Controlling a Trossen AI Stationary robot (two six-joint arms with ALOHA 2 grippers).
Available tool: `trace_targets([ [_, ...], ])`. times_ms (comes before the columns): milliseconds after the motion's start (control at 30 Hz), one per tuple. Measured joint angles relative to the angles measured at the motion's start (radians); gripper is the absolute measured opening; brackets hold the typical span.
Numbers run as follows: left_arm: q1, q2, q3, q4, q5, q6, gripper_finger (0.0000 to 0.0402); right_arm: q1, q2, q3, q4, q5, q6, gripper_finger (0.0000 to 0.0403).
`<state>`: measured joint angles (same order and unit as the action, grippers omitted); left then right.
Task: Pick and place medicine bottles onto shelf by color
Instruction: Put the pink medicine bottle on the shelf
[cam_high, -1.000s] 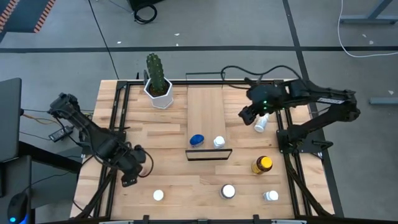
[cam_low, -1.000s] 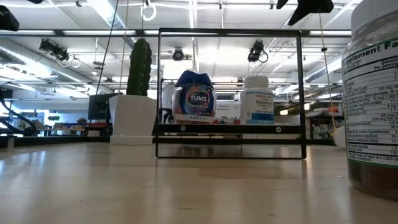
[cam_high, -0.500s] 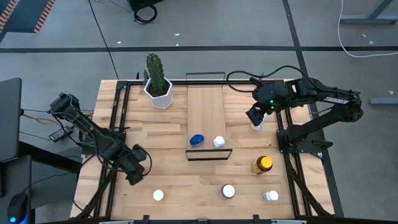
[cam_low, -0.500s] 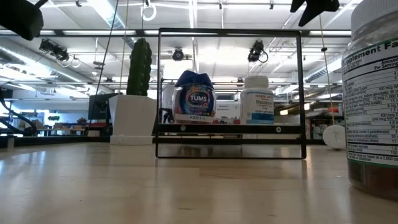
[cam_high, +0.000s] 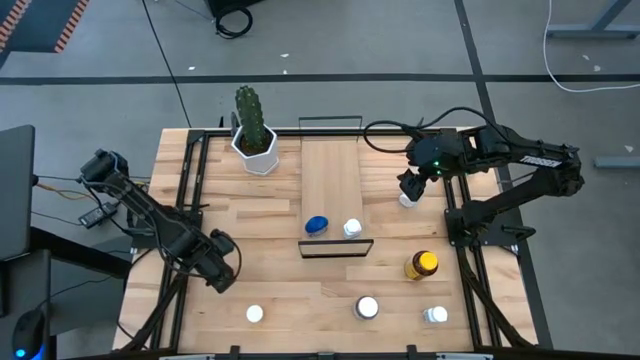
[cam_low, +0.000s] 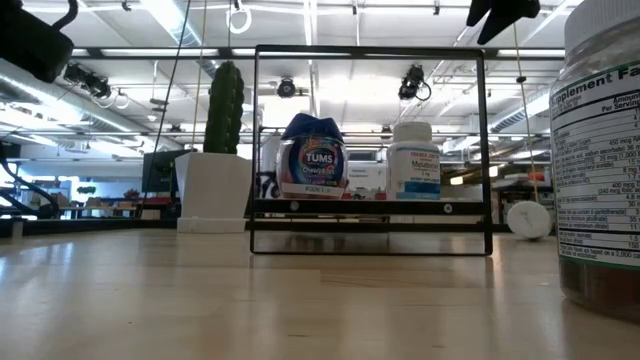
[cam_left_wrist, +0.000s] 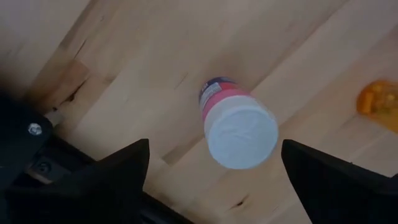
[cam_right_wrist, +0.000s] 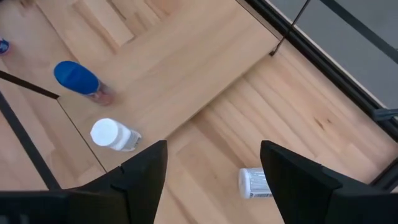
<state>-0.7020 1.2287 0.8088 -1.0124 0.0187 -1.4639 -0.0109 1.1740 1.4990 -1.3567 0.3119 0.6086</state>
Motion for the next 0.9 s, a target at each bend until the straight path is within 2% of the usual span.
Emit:
trace_targets([
  [367, 0.012, 0.095, 0.000, 0.023, -0.002, -0.101, 0.0369, 0.000, 0.000, 0.000, 0.000, 0.010, 0.017, 0.0264],
  [633, 0.031, 0.102, 0.000, 0.078, -0.003, -0.103, 0.0366, -0.002, 0.000, 0.000, 0.001, 0.010, 0.037, 0.0264],
  [733, 0.035, 0.102, 0.000, 0.084, -0.003, -0.103, 0.0352, -0.009, 0.001, 0.000, 0.001, 0.010, 0.039, 0.0264],
  [900, 0.039, 0.102, 0.000, 0.084, 0.002, -0.104, 0.0305, -0.021, 0.001, 0.000, 0.001, 0.010, 0.039, 0.0264],
])
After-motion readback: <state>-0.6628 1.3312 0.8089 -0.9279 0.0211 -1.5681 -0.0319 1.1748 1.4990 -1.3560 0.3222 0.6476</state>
